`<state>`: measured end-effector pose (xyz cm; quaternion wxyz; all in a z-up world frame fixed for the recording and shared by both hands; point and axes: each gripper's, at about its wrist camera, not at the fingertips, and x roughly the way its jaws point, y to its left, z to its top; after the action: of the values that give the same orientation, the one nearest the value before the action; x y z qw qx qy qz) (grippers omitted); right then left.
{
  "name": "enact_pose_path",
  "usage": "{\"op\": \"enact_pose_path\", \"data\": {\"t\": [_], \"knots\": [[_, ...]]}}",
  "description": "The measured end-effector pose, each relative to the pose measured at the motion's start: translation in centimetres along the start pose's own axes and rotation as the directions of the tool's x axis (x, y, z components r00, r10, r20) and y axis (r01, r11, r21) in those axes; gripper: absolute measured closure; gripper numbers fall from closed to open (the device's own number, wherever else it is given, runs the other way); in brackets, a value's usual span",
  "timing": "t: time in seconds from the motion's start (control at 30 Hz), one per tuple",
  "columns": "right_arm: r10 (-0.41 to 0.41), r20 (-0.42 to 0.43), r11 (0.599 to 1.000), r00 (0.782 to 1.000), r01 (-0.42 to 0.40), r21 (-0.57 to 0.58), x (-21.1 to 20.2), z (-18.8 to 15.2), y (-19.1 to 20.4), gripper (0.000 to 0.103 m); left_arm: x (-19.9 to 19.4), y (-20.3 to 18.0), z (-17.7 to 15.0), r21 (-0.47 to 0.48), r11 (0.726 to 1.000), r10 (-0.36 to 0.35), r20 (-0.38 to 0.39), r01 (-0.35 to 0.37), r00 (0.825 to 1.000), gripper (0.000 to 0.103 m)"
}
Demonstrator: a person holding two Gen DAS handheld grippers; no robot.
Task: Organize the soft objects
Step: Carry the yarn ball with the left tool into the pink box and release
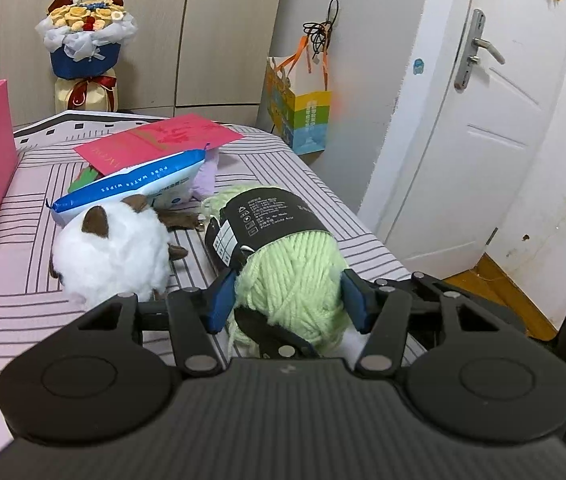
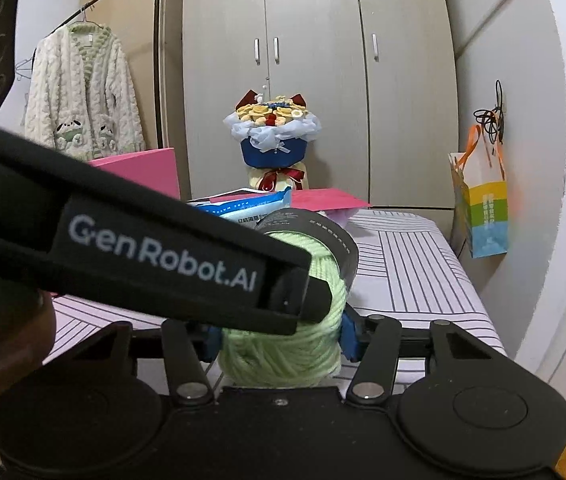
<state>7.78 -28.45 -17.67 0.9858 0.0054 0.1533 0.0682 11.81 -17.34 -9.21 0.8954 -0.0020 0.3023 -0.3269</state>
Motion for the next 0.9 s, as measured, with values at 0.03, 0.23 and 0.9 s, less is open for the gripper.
{"op": "enact_pose_path", "data": {"t": [0.03, 0.23, 0.9], "knots": [[-0.001, -0.008, 1.0, 1.0, 0.001, 0.0, -0.2, 0.1, 0.0, 0.044, -0.3, -0.2, 0.0, 0.0, 1.0, 0.0, -0.006, 0.0, 1.0, 0.048], [0.06, -0.108, 0.987, 0.992, -0.043, 0.153, -1.8, 1.8, -1.3, 0.044, -2.1, -1.3, 0.0, 0.01, 1.0, -0.019, -0.039, 0.02, 0.999, 0.05], [0.063, -0.251, 0.99, 0.966, -0.092, -0.104, -6.3, 6.7, 4.0, 0.044, -8.8, 0.1, 1.9, -0.089, 0.991, -0.114, -0.148, 0.102, 0.982, 0.048]]}}
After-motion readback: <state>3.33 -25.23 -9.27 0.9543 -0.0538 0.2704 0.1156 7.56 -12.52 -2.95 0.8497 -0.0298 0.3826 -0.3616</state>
